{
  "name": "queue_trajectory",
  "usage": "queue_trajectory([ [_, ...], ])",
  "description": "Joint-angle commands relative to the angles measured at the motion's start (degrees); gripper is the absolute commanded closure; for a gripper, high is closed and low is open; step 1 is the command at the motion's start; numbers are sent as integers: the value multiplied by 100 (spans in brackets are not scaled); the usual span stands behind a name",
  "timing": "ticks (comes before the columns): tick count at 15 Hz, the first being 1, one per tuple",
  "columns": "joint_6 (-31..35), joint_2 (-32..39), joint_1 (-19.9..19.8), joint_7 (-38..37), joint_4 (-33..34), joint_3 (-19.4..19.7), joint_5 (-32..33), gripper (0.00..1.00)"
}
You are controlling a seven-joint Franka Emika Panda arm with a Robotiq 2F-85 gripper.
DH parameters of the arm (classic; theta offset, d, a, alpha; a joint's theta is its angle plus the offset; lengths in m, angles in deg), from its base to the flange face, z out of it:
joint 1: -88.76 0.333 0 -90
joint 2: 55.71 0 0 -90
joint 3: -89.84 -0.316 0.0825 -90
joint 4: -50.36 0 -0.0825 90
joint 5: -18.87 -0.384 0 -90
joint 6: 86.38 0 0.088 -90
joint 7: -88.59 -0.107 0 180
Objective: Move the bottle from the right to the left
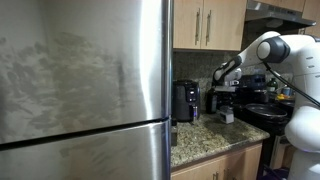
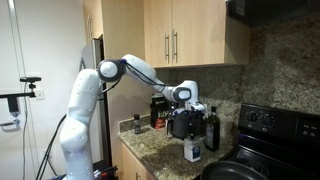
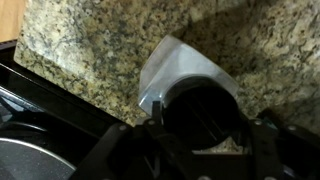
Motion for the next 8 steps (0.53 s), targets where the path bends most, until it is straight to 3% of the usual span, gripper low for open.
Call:
queue_trajectory([
  [1,647,-1085,33,954,-1420,-111,-77,63],
  [5,1345,-2220,-89,2127,-2746,-154,-731,63],
  [6,974,-1405,-8,1555,-1935,-168,-389,38],
  [8,1162,-1882,-83,1900,-2444,-193,-617,38],
])
